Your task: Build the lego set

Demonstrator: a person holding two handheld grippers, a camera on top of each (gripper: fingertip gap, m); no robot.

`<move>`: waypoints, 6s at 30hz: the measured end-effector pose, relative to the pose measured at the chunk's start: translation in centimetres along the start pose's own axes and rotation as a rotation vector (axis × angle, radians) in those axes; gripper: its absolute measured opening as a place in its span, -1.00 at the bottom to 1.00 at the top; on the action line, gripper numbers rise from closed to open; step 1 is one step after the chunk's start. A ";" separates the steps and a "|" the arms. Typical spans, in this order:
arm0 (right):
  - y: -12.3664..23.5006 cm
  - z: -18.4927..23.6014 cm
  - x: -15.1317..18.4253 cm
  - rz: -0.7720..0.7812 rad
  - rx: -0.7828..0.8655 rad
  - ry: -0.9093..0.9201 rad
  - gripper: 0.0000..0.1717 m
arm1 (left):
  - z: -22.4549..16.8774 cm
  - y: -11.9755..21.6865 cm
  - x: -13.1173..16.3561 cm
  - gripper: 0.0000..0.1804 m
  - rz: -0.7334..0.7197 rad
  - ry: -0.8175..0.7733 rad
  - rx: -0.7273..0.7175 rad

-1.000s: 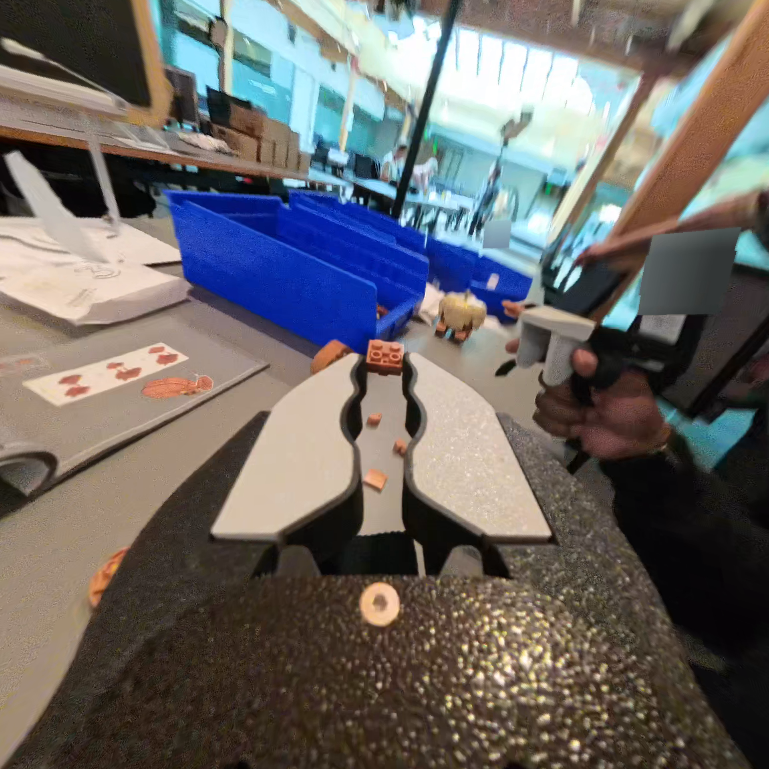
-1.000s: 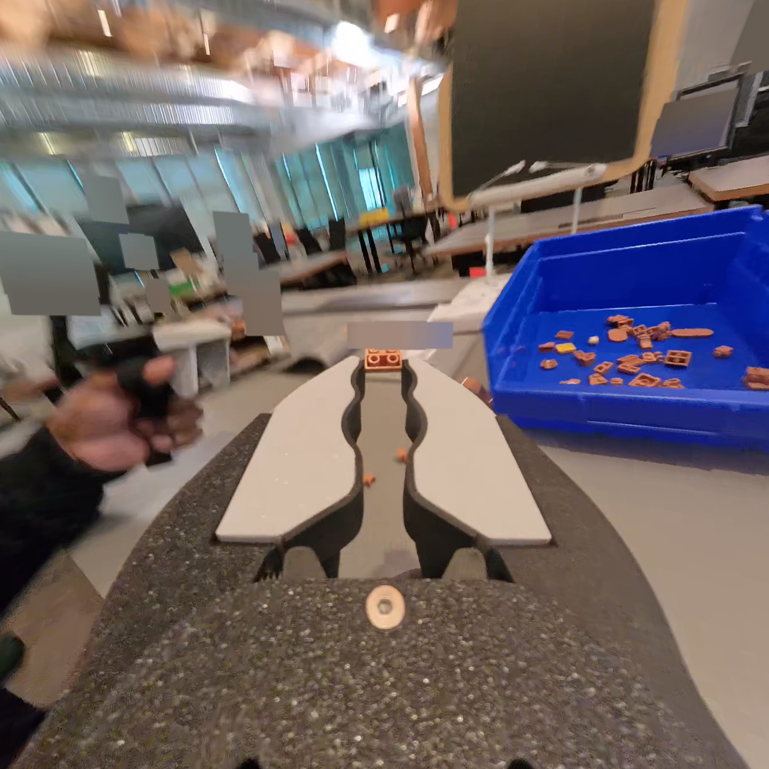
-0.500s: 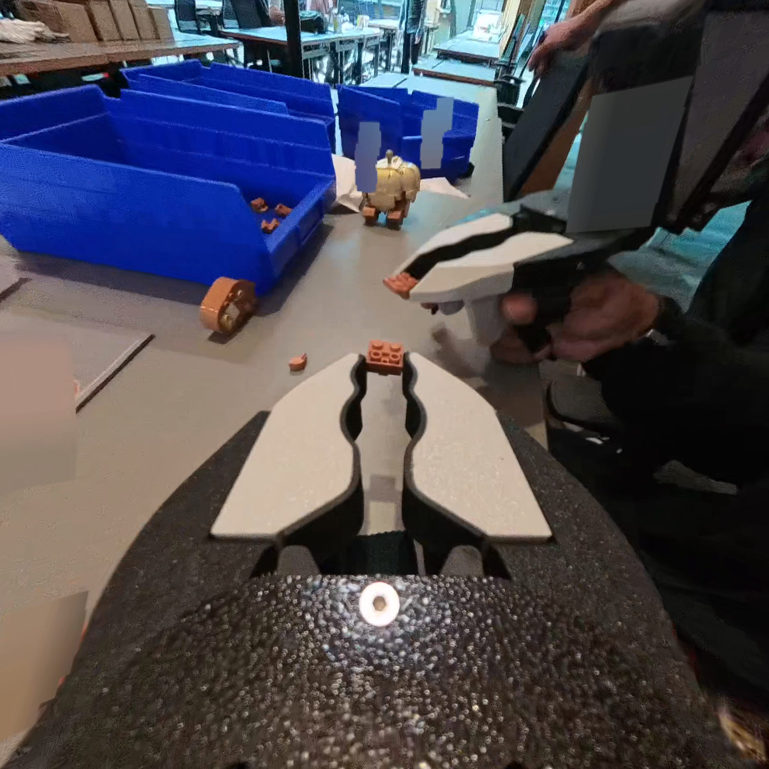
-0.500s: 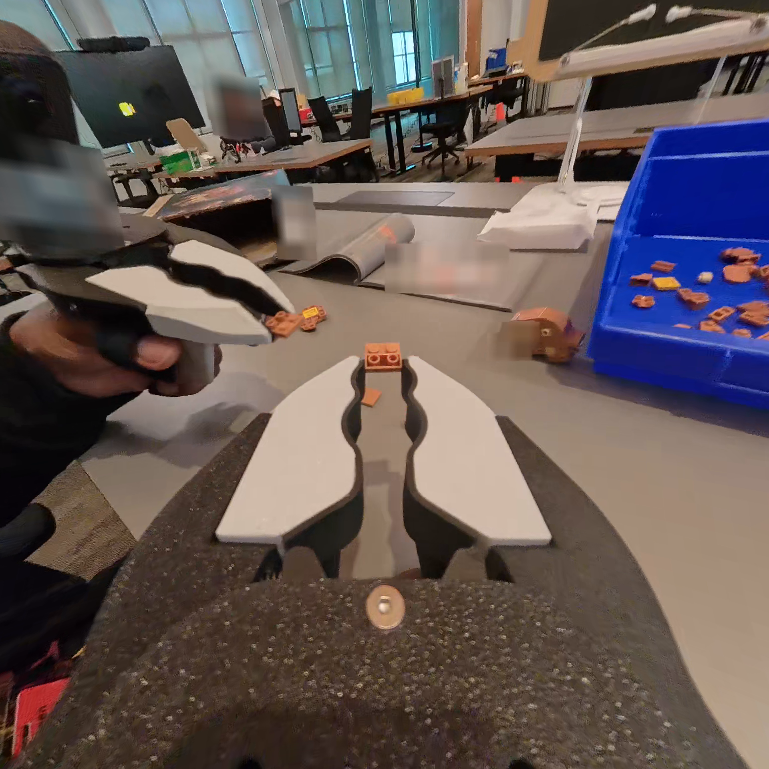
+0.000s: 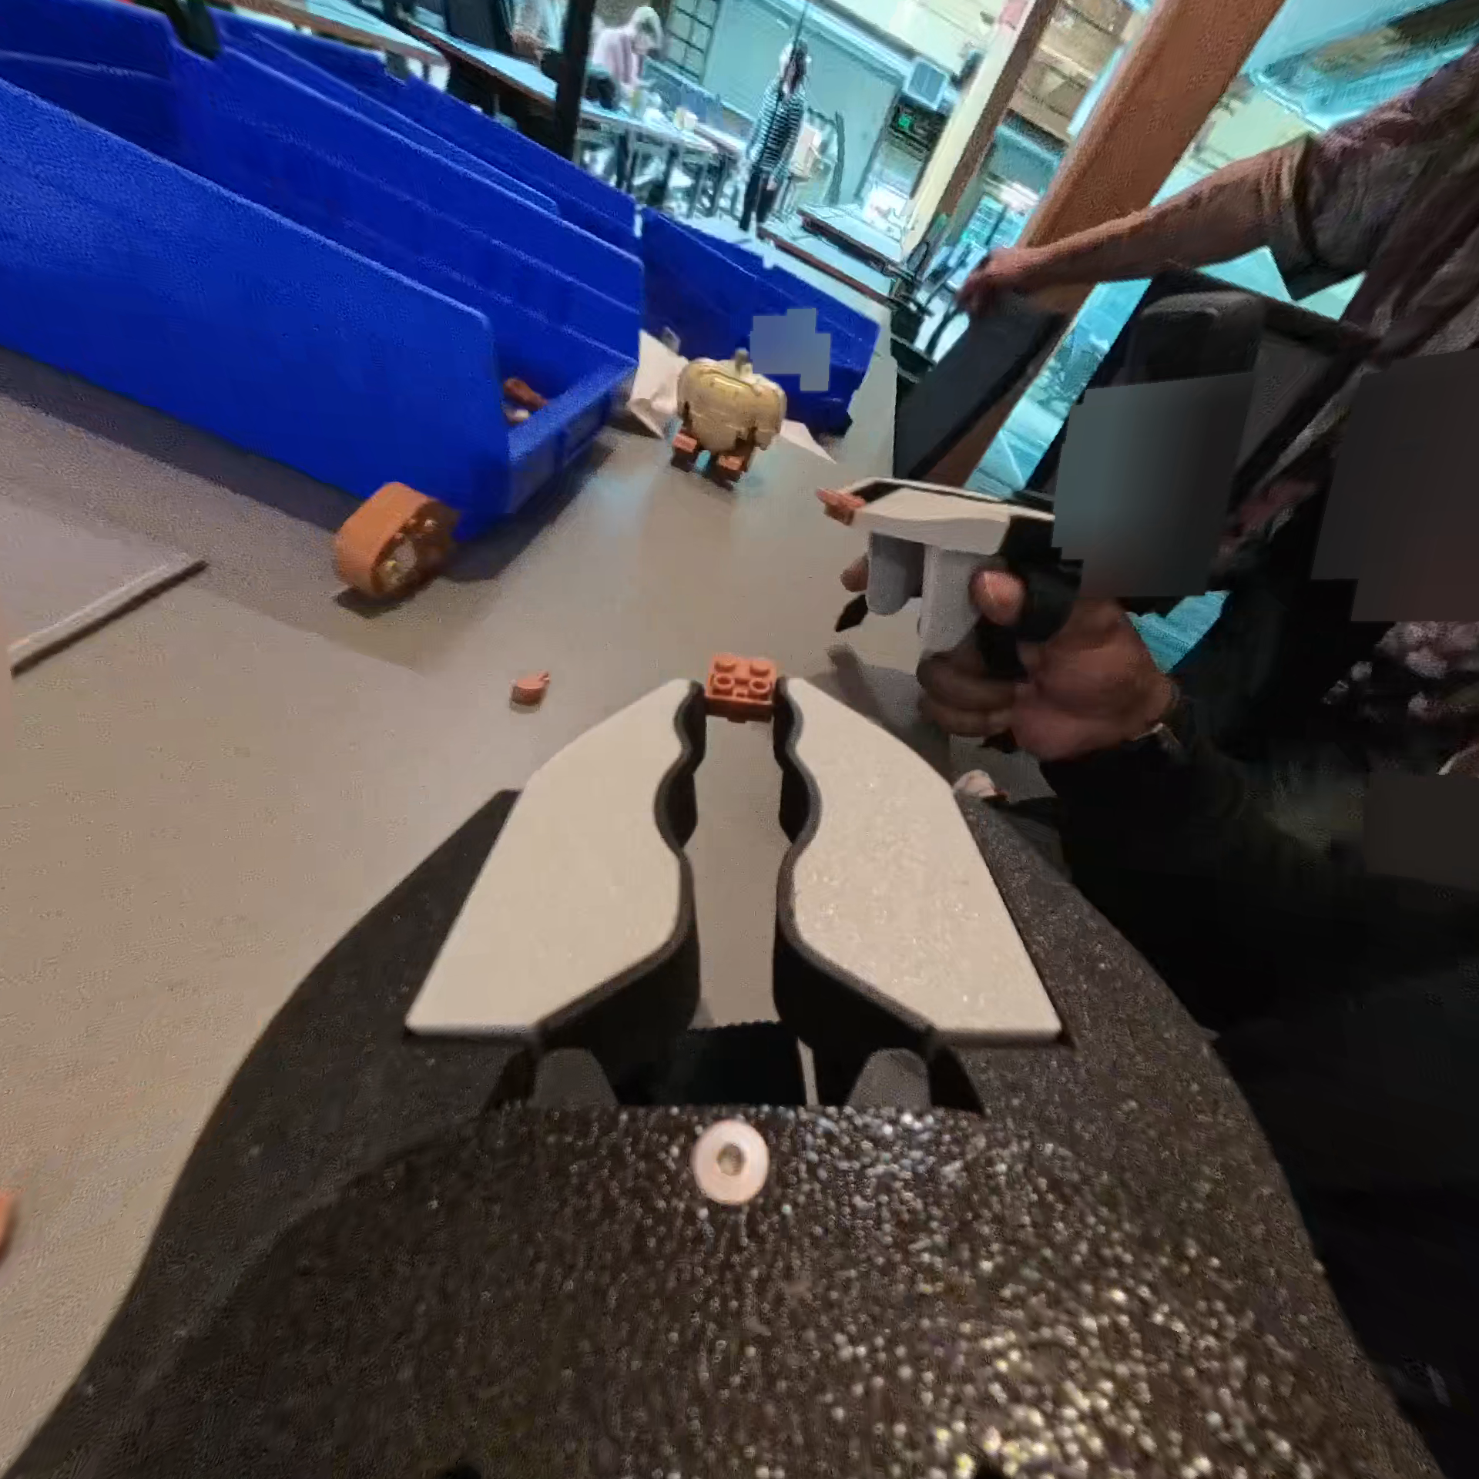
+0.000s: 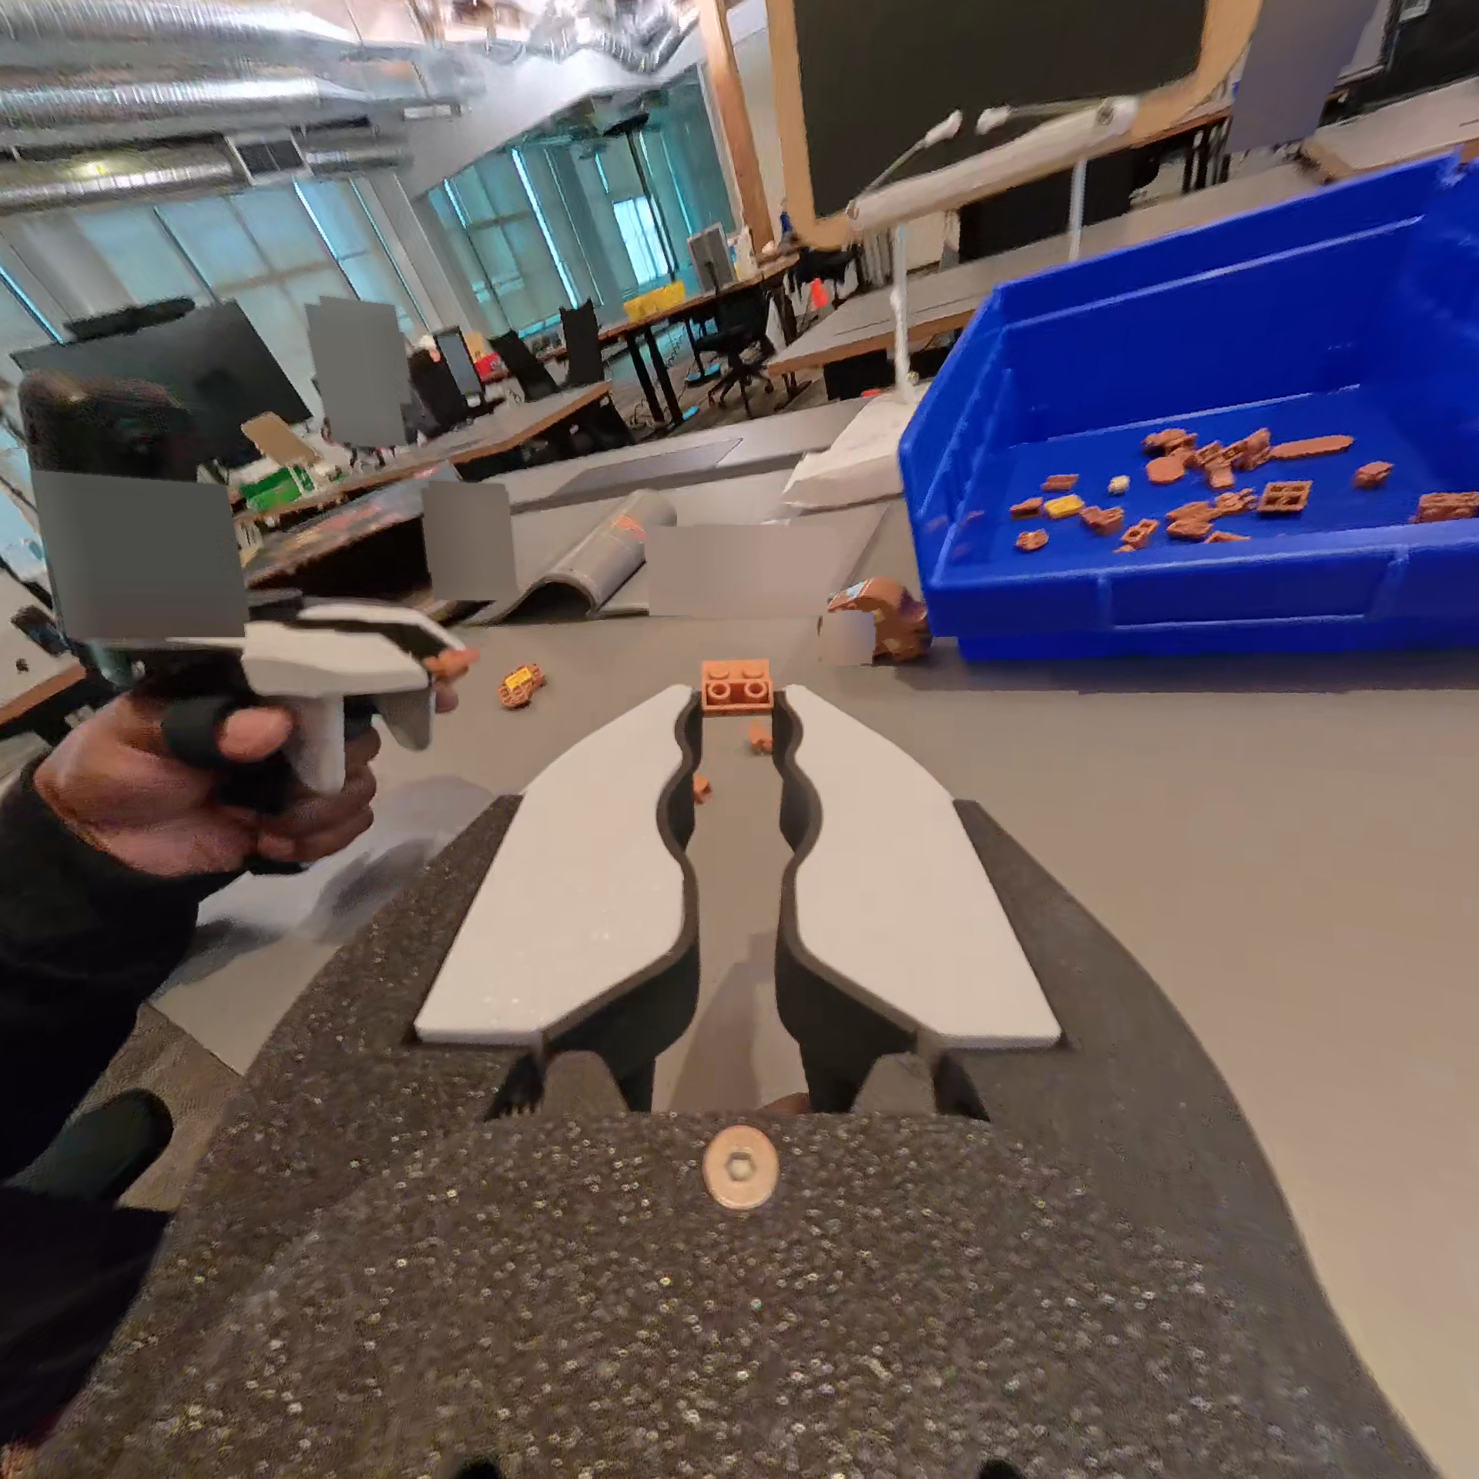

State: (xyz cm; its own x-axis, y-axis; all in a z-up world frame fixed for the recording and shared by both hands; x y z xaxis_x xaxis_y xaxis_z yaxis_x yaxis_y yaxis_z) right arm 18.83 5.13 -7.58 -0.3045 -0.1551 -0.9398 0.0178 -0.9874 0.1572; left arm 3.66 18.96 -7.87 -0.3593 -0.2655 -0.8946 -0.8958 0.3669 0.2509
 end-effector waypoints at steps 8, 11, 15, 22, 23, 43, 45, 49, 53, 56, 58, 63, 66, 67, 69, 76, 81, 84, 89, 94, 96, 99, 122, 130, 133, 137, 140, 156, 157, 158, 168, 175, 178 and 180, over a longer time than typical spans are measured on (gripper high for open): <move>3.8 -5.4 -0.9 -0.114 0.116 -0.171 -0.81 | 2.2 1.6 -1.8 -0.82 0.031 0.055 -0.056; 1.2 -1.5 -1.3 -0.049 0.037 -0.059 -0.81 | 1.7 1.3 -2.0 -0.82 -0.009 0.029 -0.097; -3.3 3.7 -0.1 0.048 -0.075 0.036 -0.81 | 5.7 4.2 -2.1 -0.82 -0.105 0.193 -0.239; -9.5 8.2 -0.5 0.118 -0.187 0.103 -0.81 | 10.4 10.8 -2.8 -0.82 -0.432 0.511 -0.357; -9.5 8.4 -0.6 0.114 -0.187 0.103 -0.81 | 10.2 10.9 -2.7 -0.82 -0.438 0.509 -0.364; 3.1 -6.5 -1.2 -0.132 0.186 -0.178 -0.82 | 7.6 7.9 -1.8 -0.82 -0.344 0.412 -0.246; 3.2 -6.6 -1.3 -0.133 0.184 -0.180 -0.82 | 6.9 6.7 -2.3 -0.82 -0.309 0.367 -0.220; 5.0 -8.4 -2.7 -0.190 0.252 -0.193 -0.82 | 4.5 3.7 -3.6 -0.82 -0.207 0.269 -0.080; 7.1 -11.2 -4.4 -0.294 0.242 -0.316 -0.82 | 3.2 1.8 -5.8 -0.82 -0.200 0.209 0.058; 7.0 -10.6 -4.9 -0.371 0.144 -0.379 -0.81 | 5.8 3.0 -7.6 -0.83 -0.397 0.388 0.149; 6.4 -9.5 -5.0 -0.397 0.075 -0.343 -0.82 | 7.4 3.8 -7.6 -0.83 -0.457 0.430 0.163; 0.8 -5.2 -3.8 -0.179 -0.031 -0.084 -0.81 | 5.3 1.4 -5.4 -0.82 -0.138 0.014 0.044; -3.0 -2.3 -2.1 -0.020 -0.087 0.095 -0.81 | 4.6 -0.4 -3.1 -0.82 0.077 -0.293 -0.151; -4.0 -1.7 -1.5 0.019 -0.086 0.143 -0.81 | 4.5 -0.7 -2.6 -0.82 0.098 -0.336 -0.176; -5.3 -1.2 -0.5 0.083 -0.089 0.184 -0.81 | 4.8 -1.3 -1.7 -0.82 0.114 -0.354 -0.214; -5.7 -1.7 -0.5 0.081 -0.061 0.186 -0.81 | 5.6 -1.8 -0.9 -0.82 0.071 -0.384 -0.307; -5.4 -2.2 -0.7 0.047 -0.068 0.136 -0.81 | 6.3 -1.4 -1.2 -0.82 0.033 -0.292 -0.284; -5.4 -2.4 -0.8 0.040 -0.065 0.115 -0.81 | 7.0 0.0 -2.4 -0.82 -0.117 -0.195 -0.246; -5.5 -2.4 -0.7 0.049 -0.050 0.120 -0.81 | 7.3 1.7 -3.9 -0.83 -0.312 -0.151 -0.152; -5.3 -2.7 -1.2 -0.014 -0.049 0.090 -0.81 | 6.2 2.0 -4.2 -0.83 -0.391 -0.246 -0.149; -4.9 -2.9 -1.8 -0.062 -0.075 0.050 -0.81 | 6.7 3.7 -5.1 -0.83 -0.497 -0.221 -0.163; -4.1 -2.3 -2.8 -0.116 -0.123 0.035 -0.81 | 6.1 3.5 -5.1 -0.83 -0.447 -0.261 -0.130; -3.2 2.4 0.1 -0.065 -0.117 0.279 -0.81 | 4.3 2.1 -2.0 -0.82 -0.241 -0.307 -0.115; -3.3 2.3 0.2 -0.056 -0.113 0.270 -0.81 | 4.5 2.2 -1.9 -0.82 -0.218 -0.301 -0.108; -3.3 2.3 0.2 -0.057 -0.114 0.271 -0.81 | 4.4 2.1 -1.9 -0.82 -0.200 -0.319 -0.110; -3.3 2.3 0.2 -0.055 -0.120 0.266 -0.81 | 4.5 2.2 -1.9 -0.82 -0.205 -0.308 -0.108; -3.4 2.2 0.2 -0.049 -0.121 0.262 -0.81 | 4.6 2.2 -1.8 -0.82 -0.199 -0.304 -0.109; -3.7 1.8 0.1 -0.026 -0.110 0.222 -0.81 | 4.2 1.6 -1.3 -0.82 -0.121 -0.299 -0.093; -3.7 1.7 0.1 -0.026 -0.108 0.213 -0.81 | 4.2 1.5 -1.3 -0.82 -0.117 -0.297 -0.088; -3.7 1.6 0.1 -0.027 -0.105 0.206 -0.81 | 4.2 1.5 -1.3 -0.83 -0.115 -0.292 -0.082; -3.9 1.4 0.2 0.004 -0.113 0.167 -0.81 | 4.7 1.4 -1.4 -0.82 -0.098 -0.259 -0.098; -5.0 1.2 0.8 0.110 -0.105 0.151 -0.81 | 5.7 0.7 -0.2 -0.83 0.093 -0.310 -0.187; -5.6 1.3 1.2 0.181 -0.122 0.149 -0.81 | 6.1 0.3 0.5 -0.82 0.188 -0.291 -0.193; -6.1 1.7 1.6 0.237 -0.157 0.162 -0.81 | 6.3 0.1 1.1 -0.82 0.266 -0.275 -0.185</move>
State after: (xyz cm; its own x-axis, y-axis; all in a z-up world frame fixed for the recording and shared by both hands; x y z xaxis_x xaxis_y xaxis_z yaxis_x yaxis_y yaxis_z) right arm 16.64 10.99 -9.56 -0.1197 -0.3714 -0.9207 0.2201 -0.9143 0.3401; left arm 4.81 24.35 -11.16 -0.5236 0.0736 -0.8488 -0.8222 0.2173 0.5260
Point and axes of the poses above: each gripper's, where its closed fingertips meet, y back along the fingers, x out of its underside, z = x × y across the jaws, the point moved 6 cm from there along y, back along the fingers, and after that the axes turned 4 degrees about z, right-handed, at the moved point
